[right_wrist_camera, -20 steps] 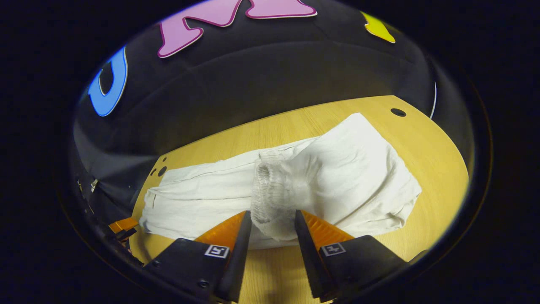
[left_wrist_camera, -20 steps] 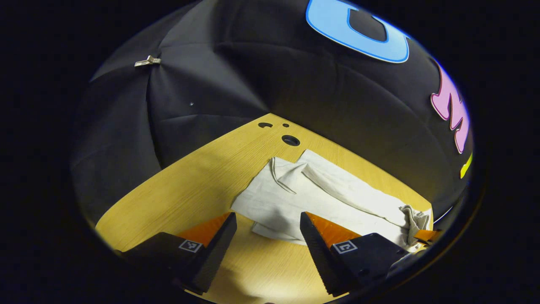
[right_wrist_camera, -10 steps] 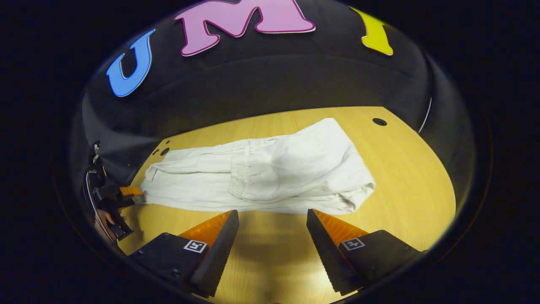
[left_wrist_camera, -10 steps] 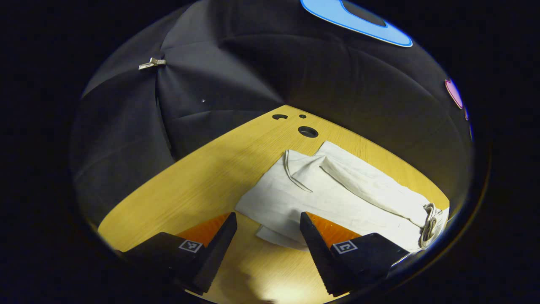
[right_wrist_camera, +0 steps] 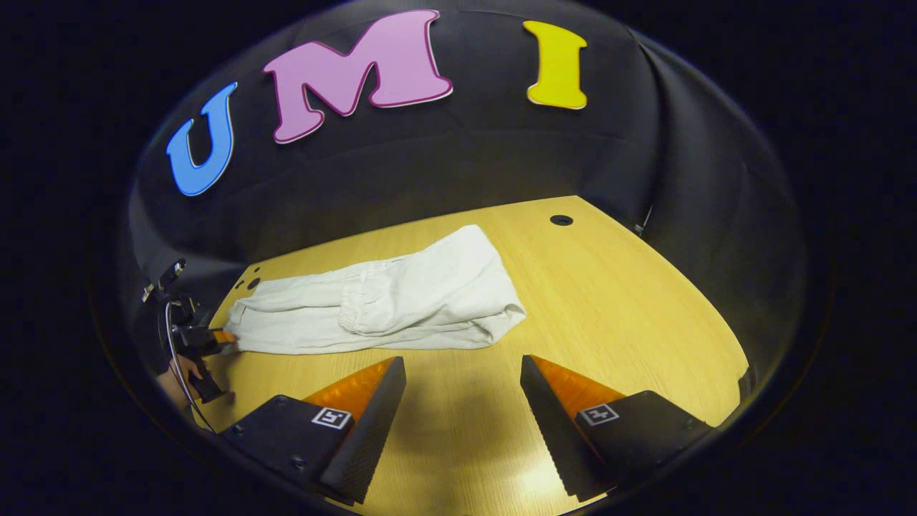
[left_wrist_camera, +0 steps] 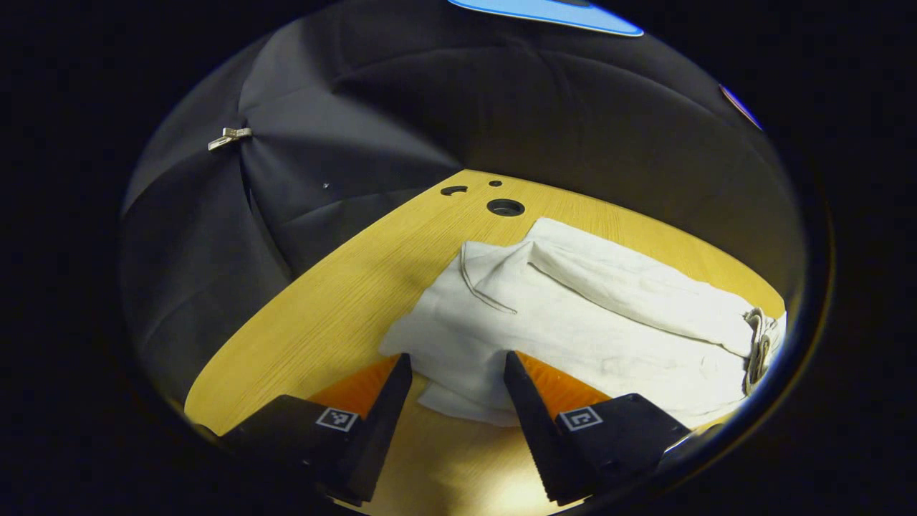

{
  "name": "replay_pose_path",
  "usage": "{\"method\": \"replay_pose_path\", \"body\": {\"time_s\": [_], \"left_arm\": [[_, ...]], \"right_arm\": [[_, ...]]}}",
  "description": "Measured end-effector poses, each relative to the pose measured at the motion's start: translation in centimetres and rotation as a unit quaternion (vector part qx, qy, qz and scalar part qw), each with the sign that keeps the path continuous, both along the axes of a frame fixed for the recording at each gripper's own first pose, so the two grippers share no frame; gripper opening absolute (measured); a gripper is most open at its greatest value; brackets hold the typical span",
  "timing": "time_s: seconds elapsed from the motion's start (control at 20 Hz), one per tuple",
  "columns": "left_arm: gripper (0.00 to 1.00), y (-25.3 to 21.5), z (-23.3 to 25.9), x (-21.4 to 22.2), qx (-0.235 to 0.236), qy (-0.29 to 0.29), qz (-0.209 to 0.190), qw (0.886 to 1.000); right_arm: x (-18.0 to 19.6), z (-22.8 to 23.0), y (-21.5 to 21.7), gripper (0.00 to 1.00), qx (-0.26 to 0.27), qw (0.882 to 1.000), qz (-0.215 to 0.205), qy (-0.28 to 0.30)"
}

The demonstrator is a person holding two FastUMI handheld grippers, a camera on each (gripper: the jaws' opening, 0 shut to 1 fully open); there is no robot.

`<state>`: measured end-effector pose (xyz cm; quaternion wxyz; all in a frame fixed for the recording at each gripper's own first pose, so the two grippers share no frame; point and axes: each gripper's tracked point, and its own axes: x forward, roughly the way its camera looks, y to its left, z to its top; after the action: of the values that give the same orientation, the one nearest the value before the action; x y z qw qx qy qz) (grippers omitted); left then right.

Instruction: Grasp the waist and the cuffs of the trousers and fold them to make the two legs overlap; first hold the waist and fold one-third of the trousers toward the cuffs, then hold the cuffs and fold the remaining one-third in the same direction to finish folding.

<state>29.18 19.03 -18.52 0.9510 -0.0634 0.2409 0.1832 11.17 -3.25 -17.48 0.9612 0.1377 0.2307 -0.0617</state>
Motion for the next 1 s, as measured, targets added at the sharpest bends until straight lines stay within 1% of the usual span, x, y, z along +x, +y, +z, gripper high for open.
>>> {"method": "replay_pose_path", "body": {"time_s": [0.1, 0.15, 0.25, 0.4, 0.45, 0.5, 0.55, 0.65, 0.75, 0.85, 0.95, 1.0], "left_arm": [[0.84, -0.4, 0.0, 0.4, 0.005, 0.004, -0.019, 1.0], [0.75, -0.7, -0.1, 0.6, 0.008, 0.007, -0.027, 1.0], [0.65, -1.3, -0.1, 0.8, 0.014, 0.009, -0.044, 0.999], [0.36, -2.1, -0.1, 1.1, 0.028, 0.009, -0.053, 0.998], [0.3, -2.3, -0.1, 1.1, 0.032, 0.008, -0.06, 0.998], [0.27, -2.5, -0.1, 0.9, 0.036, 0.008, -0.07, 0.997], [0.19, -2.7, 0.0, 0.7, 0.04, 0.006, -0.081, 0.996], [0.09, -2.9, 0.0, 0.6, 0.044, 0.001, -0.1, 0.994], [0.06, -2.7, 0.5, 0.8, 0.033, -0.005, -0.109, 0.993], [0.06, -2.6, 1.1, 0.4, -0.005, -0.008, -0.1, 0.995], [0.05, -2.6, 3.3, 0.3, -0.03, -0.044, -0.09, 0.995], [0.05, -2.9, 4.5, 0.5, -0.04, -0.058, -0.092, 0.993]], "right_arm": [[-1.5, -0.3, -0.7, 0.99, 0.001, 1.0, -0.007, 0.002], [-2.3, -0.8, -0.9, 0.99, 0.003, 1.0, -0.009, 0.008], [-3.9, -1.5, -1.1, 0.99, 0.011, 1.0, -0.015, 0.019], [-6.0, -1.6, -1.6, 0.99, 0.023, 0.999, -0.036, 0.02], [-6.6, -1.6, -1.8, 0.99, 0.021, 0.999, -0.042, 0.02], [-7.1, -1.6, -1.9, 0.99, 0.019, 0.999, -0.045, 0.022], [-7.7, -1.3, -2.0, 0.99, 0.02, 0.998, -0.046, 0.024], [-8.7, -0.1, -2.4, 0.99, 0.012, 0.998, -0.053, 0.019], [-9.4, 1.1, -2.9, 0.99, 0.002, 0.998, -0.055, 0.015], [-10.1, 2.3, -3.4, 0.98, -0.014, 0.999, -0.052, 0.009], [-10.6, 2.6, -4.2, 0.99, -0.036, 0.998, -0.051, 0.01], [-10.7, 2.7, -4.3, 0.99, -0.039, 0.998, -0.051, 0.012]]}}
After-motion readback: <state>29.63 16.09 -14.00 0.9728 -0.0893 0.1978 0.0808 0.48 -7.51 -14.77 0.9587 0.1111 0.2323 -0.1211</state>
